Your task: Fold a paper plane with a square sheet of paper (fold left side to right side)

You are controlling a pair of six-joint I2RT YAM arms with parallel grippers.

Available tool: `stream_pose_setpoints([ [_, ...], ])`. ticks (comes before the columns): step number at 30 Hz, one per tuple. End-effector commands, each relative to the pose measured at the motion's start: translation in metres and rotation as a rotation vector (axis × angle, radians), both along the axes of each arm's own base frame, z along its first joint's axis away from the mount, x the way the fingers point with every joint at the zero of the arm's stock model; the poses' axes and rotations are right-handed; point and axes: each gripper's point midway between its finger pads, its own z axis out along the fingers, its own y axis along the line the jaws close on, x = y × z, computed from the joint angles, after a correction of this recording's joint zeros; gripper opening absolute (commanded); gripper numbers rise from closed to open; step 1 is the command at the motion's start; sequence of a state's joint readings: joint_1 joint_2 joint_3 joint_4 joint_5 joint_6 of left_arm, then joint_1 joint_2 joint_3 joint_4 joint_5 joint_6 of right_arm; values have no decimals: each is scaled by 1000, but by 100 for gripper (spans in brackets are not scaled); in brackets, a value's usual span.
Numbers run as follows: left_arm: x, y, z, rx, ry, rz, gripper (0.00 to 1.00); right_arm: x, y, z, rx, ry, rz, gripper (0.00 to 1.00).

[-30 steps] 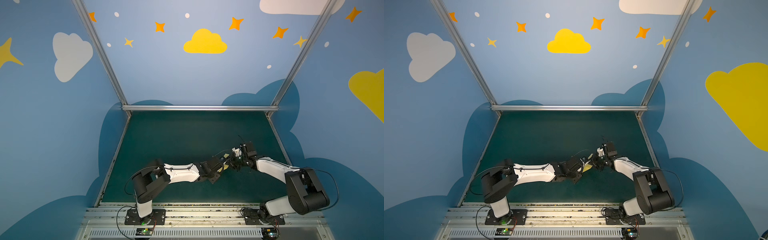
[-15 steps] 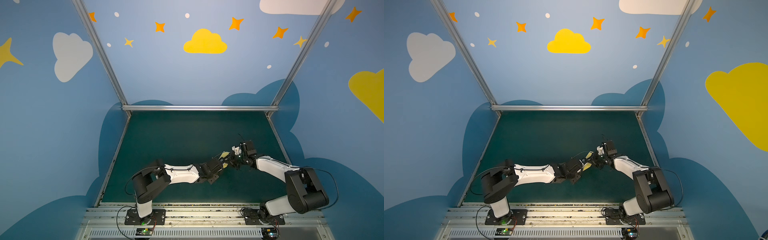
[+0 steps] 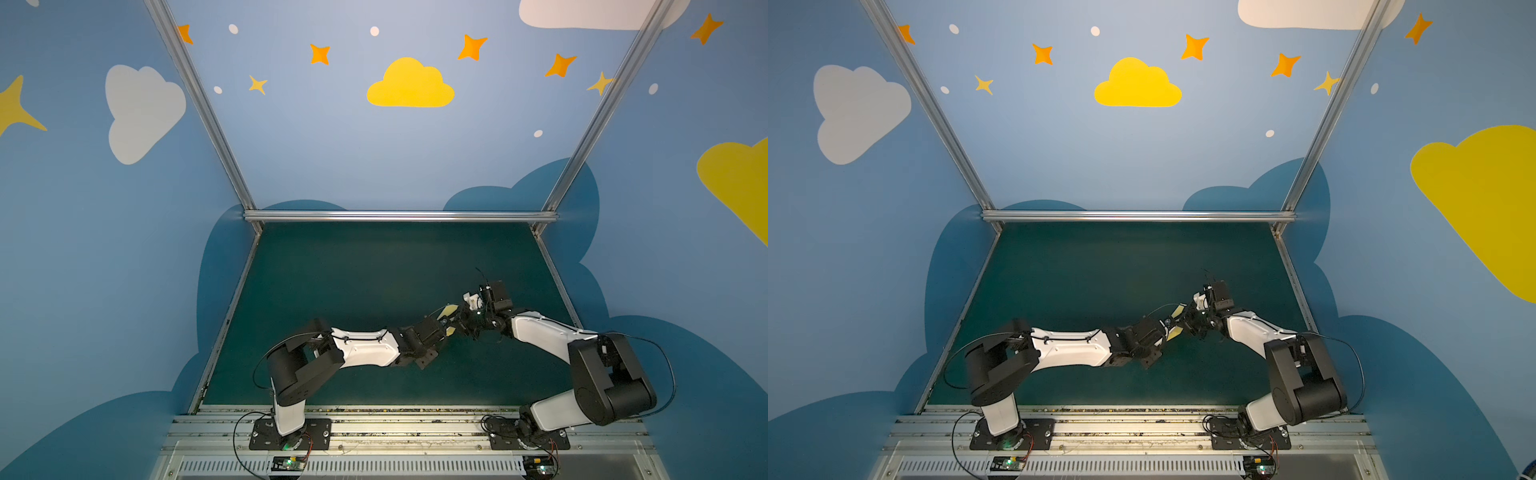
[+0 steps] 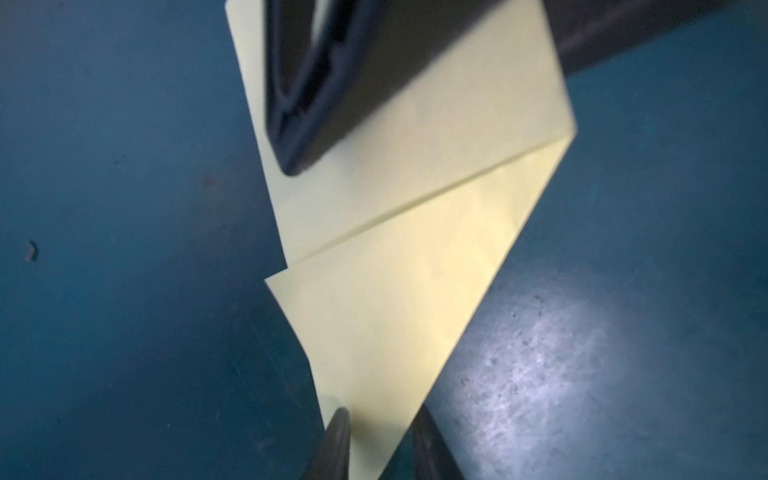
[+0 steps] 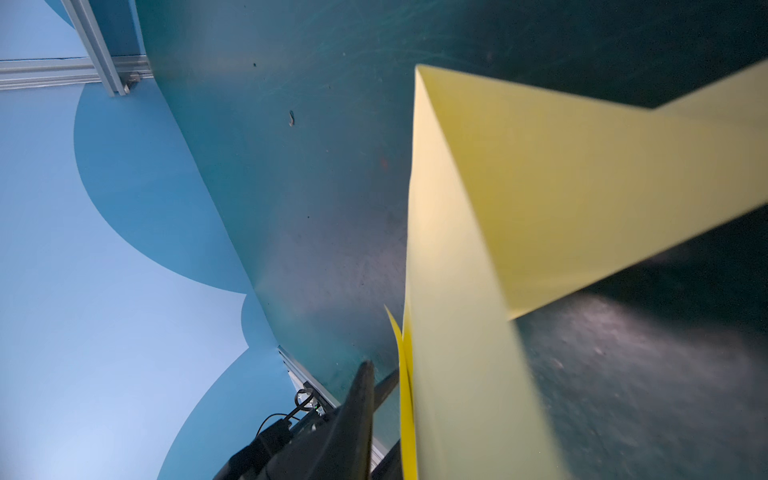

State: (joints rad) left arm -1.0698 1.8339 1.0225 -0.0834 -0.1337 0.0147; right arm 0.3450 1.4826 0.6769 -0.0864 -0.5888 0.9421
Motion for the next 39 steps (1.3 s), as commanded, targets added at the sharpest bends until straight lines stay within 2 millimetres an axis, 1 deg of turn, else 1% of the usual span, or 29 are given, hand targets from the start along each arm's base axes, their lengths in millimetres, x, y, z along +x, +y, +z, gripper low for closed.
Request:
stream_pose_setpoints([
  [1,2,-1,-5,19,-12,-1,31,6,4,6,8,-20,12,18],
  [4,3,-1,-6,22,-14,-1,29,6,5,6,10,-17,12,18],
  [12,0,-4,-4,10,-6,-14,17,7,5,6,11,-20,13,18],
  [17,0,-5,2,-5,-3,-19,12,7,5,5,12,-18,13,18],
  [21,-2,-7,8,-19,-1,-25,5,8,5,6,13,-21,13,18],
  [23,-3,-7,12,-31,7,-24,4,8,5,6,14,-20,13,20],
  [24,-4,-8,13,-39,19,-24,4,8,4,6,14,-20,13,22],
  [27,-5,-9,18,-67,57,-13,3,8,4,10,20,-24,15,34],
  [32,-6,-5,16,-89,147,15,4,9,1,25,28,-57,19,46],
  [35,-7,-2,15,-93,192,36,4,7,-1,33,18,-76,25,56],
  [39,-9,0,12,-90,244,53,4,1,-6,40,1,-93,31,63],
])
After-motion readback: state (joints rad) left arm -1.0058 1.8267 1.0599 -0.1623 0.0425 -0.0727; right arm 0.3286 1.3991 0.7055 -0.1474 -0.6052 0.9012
